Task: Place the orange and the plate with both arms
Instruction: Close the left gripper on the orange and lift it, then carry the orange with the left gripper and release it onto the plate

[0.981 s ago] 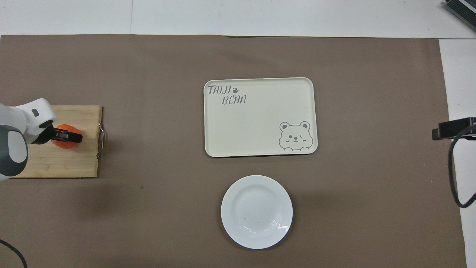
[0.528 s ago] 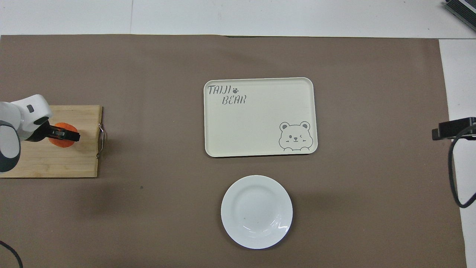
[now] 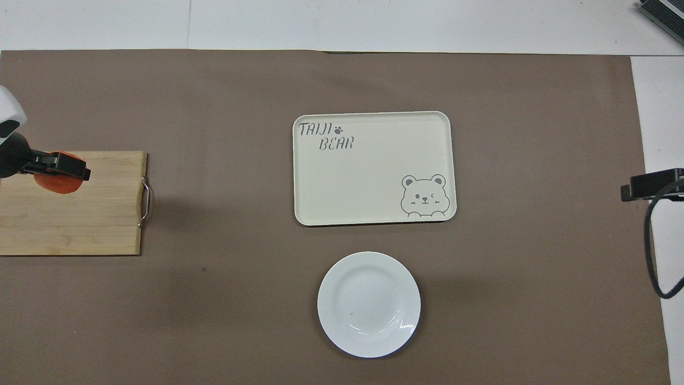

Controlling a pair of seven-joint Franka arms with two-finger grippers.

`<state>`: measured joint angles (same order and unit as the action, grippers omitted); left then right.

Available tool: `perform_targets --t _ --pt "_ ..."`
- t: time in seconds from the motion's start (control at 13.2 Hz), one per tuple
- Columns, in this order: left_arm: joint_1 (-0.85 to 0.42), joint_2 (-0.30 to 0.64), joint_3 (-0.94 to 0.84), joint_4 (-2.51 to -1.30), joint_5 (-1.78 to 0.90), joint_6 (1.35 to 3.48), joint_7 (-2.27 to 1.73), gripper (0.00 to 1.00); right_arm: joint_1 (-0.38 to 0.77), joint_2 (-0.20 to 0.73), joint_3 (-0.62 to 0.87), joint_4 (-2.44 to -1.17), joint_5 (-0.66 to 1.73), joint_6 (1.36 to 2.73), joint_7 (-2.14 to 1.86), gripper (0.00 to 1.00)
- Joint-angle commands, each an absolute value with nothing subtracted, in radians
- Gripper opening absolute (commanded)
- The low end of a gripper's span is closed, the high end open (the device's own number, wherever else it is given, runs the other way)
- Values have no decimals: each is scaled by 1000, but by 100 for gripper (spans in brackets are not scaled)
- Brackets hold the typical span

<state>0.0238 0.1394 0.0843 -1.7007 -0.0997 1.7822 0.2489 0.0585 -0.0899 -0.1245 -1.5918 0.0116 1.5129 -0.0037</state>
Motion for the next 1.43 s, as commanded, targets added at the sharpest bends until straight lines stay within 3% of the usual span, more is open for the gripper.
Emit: perform_targets --t 0.0,0.45,0.68,1.06,1.36 --pt "-20 135 91 -1585 -48 1639 94 0 48 -86 -114 -1582 3 1519 -2 100" --pt "-94 75 89 -1511 -2 1520 -12 0 48 -86 -114 -1582 3 1519 -2 100" --pt "-112 58 77 -1558 -5 1539 -14 0 48 -86 -114 -1582 3 1519 -2 100" --pt "-282 26 75 -1730 -8 1667 -170 0 48 -86 -114 -1582 5 1519 -2 100" --pt "-441 -8 74 -1801 -15 1706 -272 0 48 -86 -114 -1582 3 1519 -2 100"
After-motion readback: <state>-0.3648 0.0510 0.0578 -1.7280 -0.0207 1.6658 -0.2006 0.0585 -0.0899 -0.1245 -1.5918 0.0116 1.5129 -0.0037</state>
